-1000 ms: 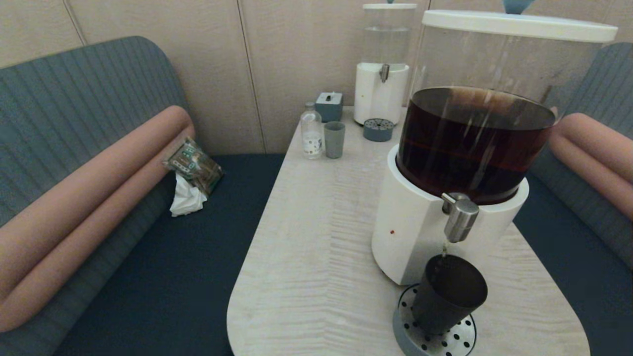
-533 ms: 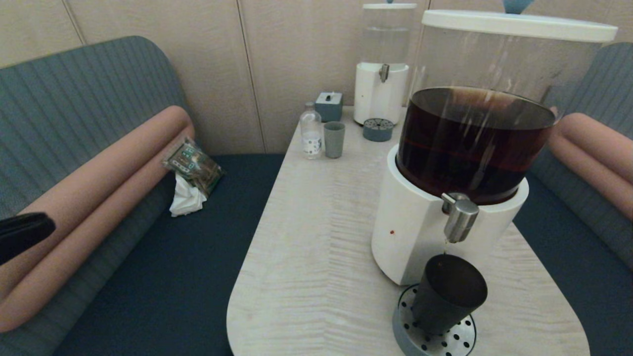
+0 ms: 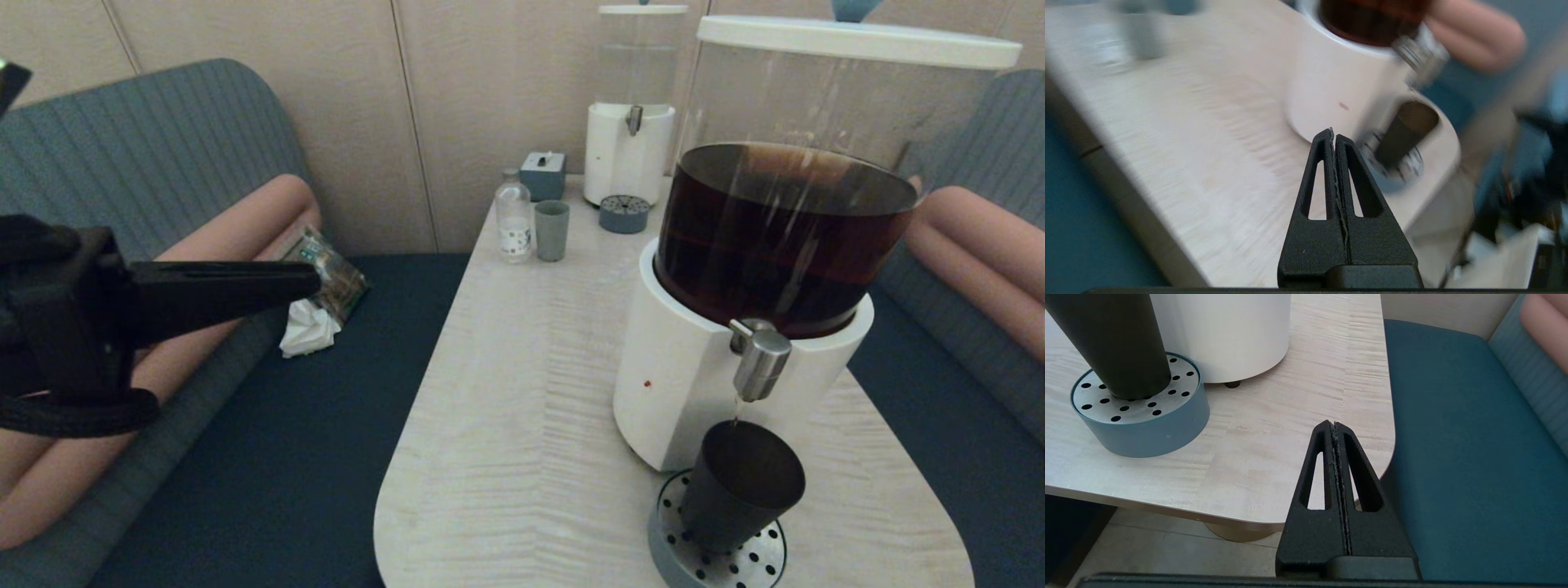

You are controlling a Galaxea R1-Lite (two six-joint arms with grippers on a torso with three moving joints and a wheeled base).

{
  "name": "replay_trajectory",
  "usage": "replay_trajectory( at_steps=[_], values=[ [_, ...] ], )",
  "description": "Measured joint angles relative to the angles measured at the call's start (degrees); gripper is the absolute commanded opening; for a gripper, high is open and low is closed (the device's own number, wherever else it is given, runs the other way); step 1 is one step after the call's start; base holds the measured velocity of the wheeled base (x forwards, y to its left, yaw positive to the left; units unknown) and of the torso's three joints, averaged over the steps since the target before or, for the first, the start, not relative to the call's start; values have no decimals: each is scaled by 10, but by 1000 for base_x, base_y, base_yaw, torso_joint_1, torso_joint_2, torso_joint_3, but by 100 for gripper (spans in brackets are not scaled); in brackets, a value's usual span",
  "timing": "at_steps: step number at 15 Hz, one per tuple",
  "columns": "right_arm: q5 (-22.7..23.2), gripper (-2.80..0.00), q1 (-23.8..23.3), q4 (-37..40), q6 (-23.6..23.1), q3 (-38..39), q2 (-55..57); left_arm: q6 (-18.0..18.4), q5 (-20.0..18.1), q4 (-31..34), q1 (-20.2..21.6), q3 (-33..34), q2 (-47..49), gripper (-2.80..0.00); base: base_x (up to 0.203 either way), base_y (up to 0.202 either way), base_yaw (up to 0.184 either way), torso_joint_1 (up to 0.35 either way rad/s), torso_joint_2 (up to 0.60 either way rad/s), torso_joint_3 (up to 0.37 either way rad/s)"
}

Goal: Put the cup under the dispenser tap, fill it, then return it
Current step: Turn off the faucet

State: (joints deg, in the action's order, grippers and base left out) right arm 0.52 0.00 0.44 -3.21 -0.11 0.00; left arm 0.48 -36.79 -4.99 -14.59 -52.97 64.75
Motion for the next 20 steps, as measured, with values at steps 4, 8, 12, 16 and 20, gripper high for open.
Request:
replay_trajectory(
  at_steps=[4, 8, 12, 16, 20],
  values=[
    [0, -280, 0, 0, 0, 0, 0, 47, -18, 1, -80, -32, 71, -280, 0, 0, 0, 0, 0, 0],
    [0, -280, 0, 0, 0, 0, 0, 87, 0, 47, -127, -116, 142, -280, 0, 0, 0, 0, 0, 0],
    [0, -280, 0, 0, 0, 0, 0, 236, 48, 114, -142, -188, 214, -280, 0, 0, 0, 0, 0, 0],
    [0, -280, 0, 0, 1, 0, 0, 324, 82, 155, -185, -266, 282, -280, 0, 0, 0, 0, 0, 0],
    [0, -280, 0, 0, 0, 0, 0, 324, 93, 150, -238, -337, 348, -280, 0, 0, 0, 0, 0, 0]
  ],
)
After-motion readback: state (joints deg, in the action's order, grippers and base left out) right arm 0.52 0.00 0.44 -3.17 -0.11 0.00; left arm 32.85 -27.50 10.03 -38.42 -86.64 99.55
